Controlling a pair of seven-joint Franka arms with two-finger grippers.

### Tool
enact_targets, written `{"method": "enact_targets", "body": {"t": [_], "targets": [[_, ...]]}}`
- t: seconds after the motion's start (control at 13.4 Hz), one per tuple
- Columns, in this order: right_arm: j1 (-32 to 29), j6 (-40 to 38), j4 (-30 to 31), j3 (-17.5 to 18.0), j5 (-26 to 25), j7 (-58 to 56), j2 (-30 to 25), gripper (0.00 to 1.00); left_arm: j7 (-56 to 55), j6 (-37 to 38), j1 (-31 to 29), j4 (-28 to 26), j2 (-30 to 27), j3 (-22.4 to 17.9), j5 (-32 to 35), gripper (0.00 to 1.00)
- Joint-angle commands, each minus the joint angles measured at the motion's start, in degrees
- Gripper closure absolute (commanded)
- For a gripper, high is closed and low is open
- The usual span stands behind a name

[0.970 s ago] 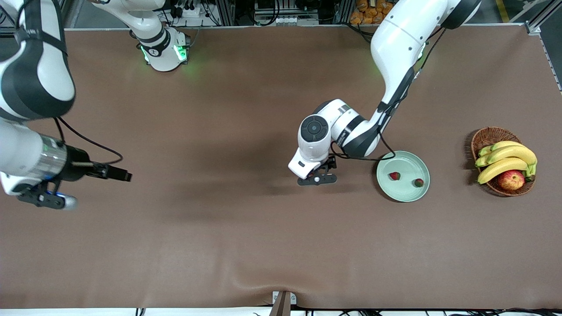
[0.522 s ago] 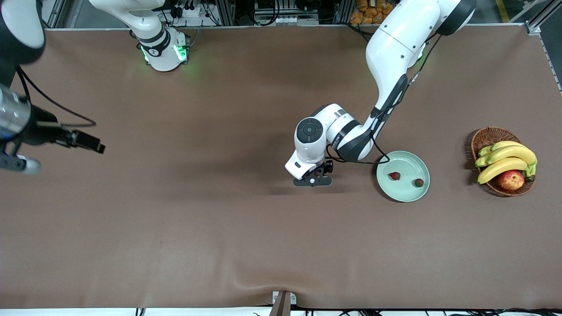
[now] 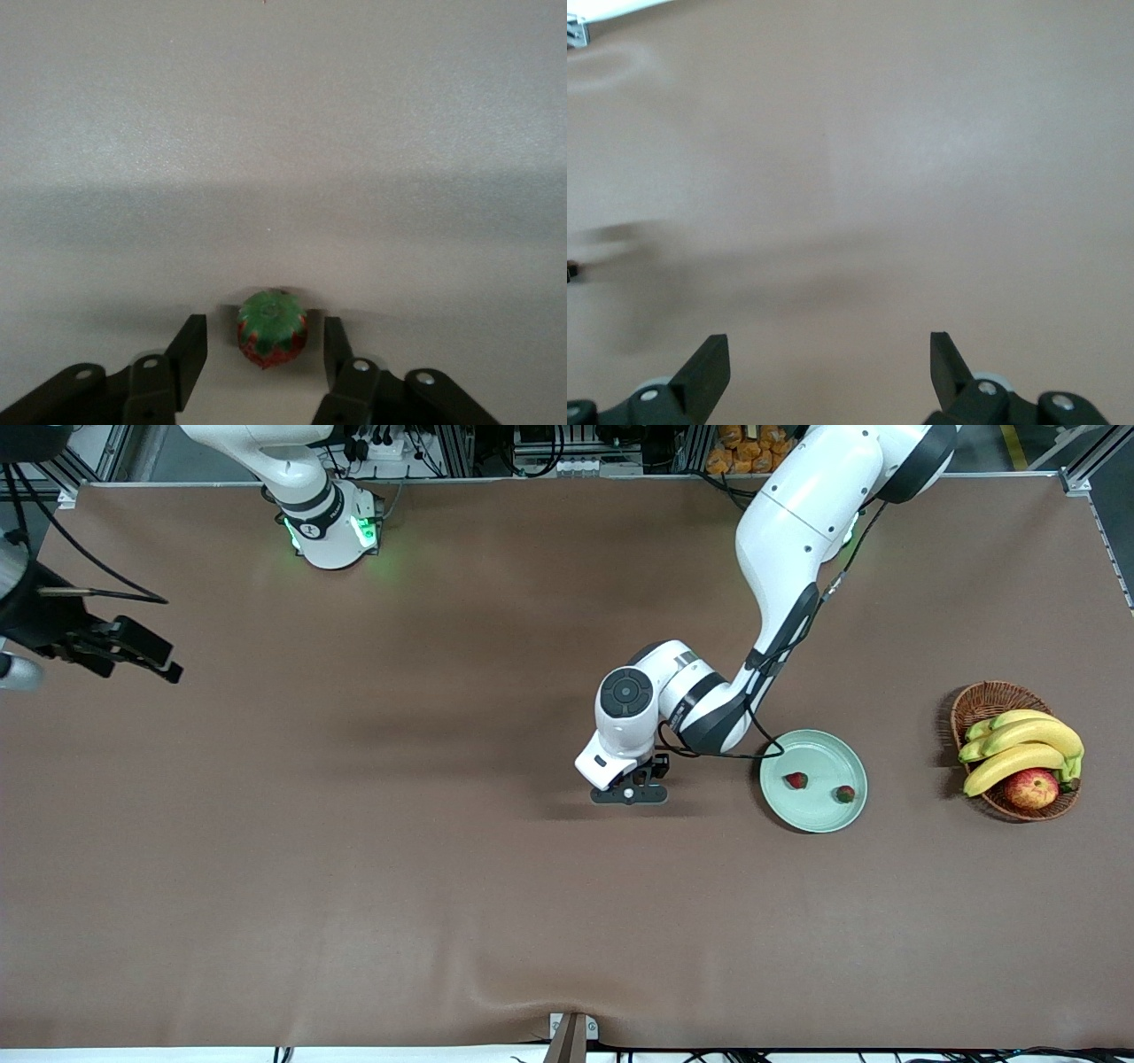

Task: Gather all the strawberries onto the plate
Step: 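Carry the strawberry to the plate with the left gripper and release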

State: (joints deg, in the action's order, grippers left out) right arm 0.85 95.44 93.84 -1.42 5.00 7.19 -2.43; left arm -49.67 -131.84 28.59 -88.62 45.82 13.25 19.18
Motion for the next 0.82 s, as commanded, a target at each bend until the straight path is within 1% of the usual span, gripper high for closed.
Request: {"method": "enact_targets", "body": {"t": [0.0,0.07,0.22,0.3,0.45,0.75], "targets": [[-1.4,-2.3,-7.4,0.4,-2.8,-1.9,4.6,0.00,-0.2,-0.5,0.1,1.2,0.8,-0.2,1.2,0.51],[-1.0,-2.4,-8.1,0.4,-3.0,-1.9,4.5,0.00,-0.2,-0.5,0.0,1.3,0.7,-0.2,1.3,0.63],[-0.8,-5.6,-9.2,0.6,-3.2,-1.5,4.4,0.00,-0.2,-0.4,-0.3,1.1,0.0,-0.2,1.3,0.91],[-0.8,-6.6,-9.2,0.5,-3.2,-1.9,4.3,0.00,-0.3,-0.3,-0.6,1.1,-0.5,-0.2,1.3,1.00],[-1.0,-6.8,-9.3,0.5,-3.2,-2.0,4.3,0.00,-0.4,0.2,-2.5,0.7,-2.7,-0.1,1.0,1.00],[-0.9,-6.8,-9.9,0.7,-3.2,-2.0,4.3,0.00,0.7,9.3,-7.8,-0.2,-11.0,0.2,-1.0,1.00]]}}
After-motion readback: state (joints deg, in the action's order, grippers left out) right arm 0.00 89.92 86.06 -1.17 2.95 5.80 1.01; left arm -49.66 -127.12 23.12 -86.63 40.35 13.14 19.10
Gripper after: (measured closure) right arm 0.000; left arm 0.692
